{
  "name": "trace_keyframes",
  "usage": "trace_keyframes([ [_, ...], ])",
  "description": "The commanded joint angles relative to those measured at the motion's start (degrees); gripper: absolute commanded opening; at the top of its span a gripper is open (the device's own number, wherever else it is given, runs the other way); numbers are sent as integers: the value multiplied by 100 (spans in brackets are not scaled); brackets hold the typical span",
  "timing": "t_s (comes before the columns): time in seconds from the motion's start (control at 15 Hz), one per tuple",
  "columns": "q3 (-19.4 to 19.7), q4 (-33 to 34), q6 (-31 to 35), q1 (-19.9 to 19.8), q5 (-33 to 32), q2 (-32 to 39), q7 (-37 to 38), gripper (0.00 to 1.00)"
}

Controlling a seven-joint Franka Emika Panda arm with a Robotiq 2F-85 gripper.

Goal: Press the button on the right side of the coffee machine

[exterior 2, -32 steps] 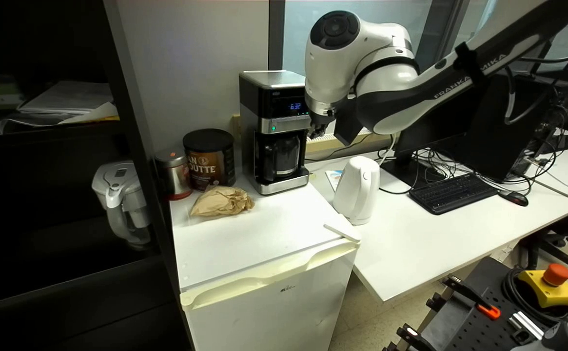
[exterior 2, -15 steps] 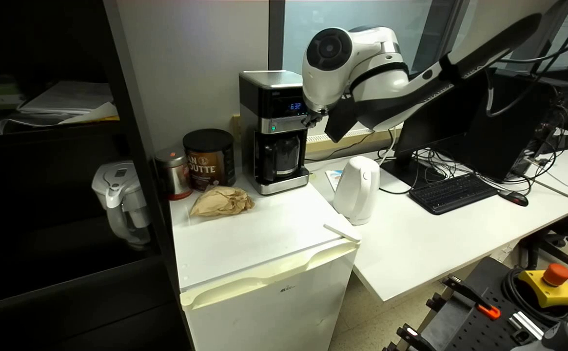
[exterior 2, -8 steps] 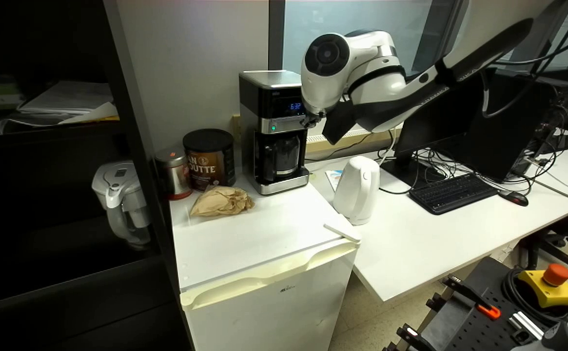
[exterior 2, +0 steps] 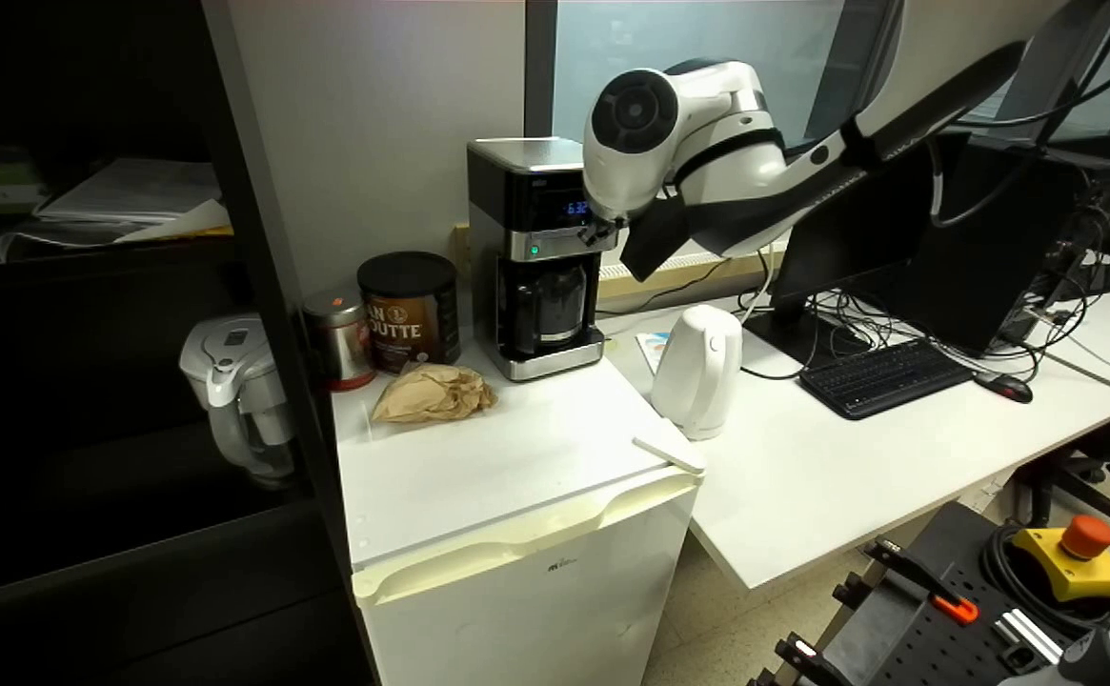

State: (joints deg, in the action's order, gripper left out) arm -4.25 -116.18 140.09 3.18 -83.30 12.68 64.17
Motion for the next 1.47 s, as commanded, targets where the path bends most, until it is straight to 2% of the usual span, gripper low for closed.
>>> trace_keyframes([
  [0.0,59,160,191,14,-319,85,286,2],
  [1.4,42,152,463,-15,-447,189,711,2],
])
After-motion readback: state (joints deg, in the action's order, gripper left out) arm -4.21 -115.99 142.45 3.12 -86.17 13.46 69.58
